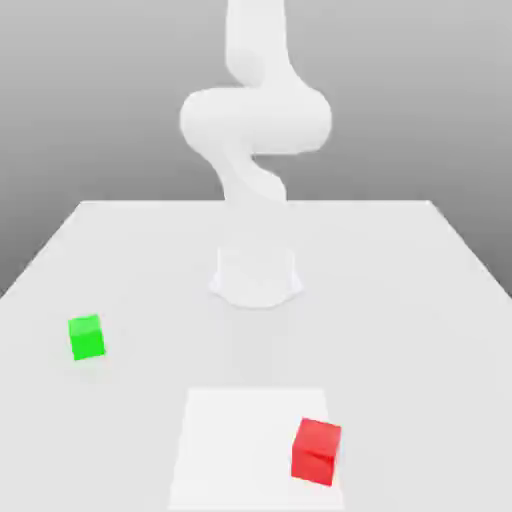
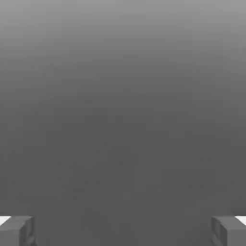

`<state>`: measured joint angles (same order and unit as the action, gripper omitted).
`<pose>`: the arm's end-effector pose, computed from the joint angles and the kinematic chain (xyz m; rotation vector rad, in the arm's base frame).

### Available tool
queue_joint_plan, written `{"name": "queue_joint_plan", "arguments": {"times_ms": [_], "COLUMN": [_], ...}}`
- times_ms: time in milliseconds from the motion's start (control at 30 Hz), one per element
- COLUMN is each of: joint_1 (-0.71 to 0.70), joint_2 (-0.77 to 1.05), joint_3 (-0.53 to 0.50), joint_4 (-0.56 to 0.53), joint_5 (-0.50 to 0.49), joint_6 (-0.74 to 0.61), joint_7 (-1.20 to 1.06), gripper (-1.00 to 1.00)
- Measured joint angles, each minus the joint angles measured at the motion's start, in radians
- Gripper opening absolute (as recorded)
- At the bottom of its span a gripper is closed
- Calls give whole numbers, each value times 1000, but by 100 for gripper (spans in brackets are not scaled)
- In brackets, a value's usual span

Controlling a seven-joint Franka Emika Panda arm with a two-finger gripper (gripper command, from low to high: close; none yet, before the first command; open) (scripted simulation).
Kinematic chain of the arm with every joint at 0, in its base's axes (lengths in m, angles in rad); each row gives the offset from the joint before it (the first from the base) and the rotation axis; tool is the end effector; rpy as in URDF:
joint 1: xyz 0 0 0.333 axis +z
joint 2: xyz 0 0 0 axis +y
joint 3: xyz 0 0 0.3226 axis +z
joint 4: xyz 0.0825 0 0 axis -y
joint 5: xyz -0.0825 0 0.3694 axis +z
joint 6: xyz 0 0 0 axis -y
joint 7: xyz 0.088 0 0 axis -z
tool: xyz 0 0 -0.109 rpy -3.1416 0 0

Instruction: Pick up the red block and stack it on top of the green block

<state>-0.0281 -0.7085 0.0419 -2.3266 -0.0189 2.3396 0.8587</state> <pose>0.3638 0.0103 0.6726 -2.4866 1.1055 -0.9580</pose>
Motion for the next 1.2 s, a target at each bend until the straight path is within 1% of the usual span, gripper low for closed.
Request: {"name": "queue_joint_plan", "arguments": {"times_ms": [233,467,600,800,867,967,1000,1200], "joint_1": [-63,-93,-83,-64,-55,-21,-5,2], "joint_2": [262,518,660,859,920,1010,1039,1054], "joint_3": [102,165,178,197,185,140,120,111], "joint_4": [-75,-149,-191,-247,-242,-229,-224,-222], "joint_5": [-63,-118,-127,-82,-101,-152,-170,-181], "joint_6": [112,221,285,391,438,511,534,547], "joint_7": [174,338,416,480,500,540,554,562], "gripper": [0,0,0,0,0,0,-100,-100]}}
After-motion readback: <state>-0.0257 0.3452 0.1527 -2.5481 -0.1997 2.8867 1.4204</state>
